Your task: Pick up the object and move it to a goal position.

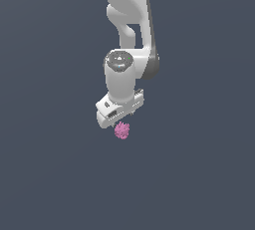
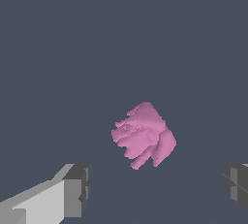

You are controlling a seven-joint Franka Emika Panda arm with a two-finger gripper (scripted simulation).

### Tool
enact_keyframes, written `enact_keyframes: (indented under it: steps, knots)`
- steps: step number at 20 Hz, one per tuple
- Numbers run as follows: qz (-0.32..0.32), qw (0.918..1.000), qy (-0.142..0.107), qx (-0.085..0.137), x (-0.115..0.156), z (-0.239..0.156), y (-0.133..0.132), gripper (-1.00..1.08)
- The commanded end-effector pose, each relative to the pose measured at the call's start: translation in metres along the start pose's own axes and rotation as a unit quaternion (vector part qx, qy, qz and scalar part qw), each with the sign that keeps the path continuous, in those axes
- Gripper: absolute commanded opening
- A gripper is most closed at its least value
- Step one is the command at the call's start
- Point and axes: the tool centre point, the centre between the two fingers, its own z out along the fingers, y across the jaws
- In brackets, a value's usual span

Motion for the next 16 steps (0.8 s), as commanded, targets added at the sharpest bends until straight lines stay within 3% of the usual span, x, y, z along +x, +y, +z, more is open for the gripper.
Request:
enact_keyframes:
  steps: [1,7,16]
  knots:
    - [-0.036,0.9993,-0.001,0.0,0.0,0.005,0.001,1.0]
    - [-0.121,0.9927,-0.002,0.001,0.001,0.017,0.002,1.0]
    - [-0.229,0.9733,-0.001,0.003,0.001,0.032,0.004,1.0]
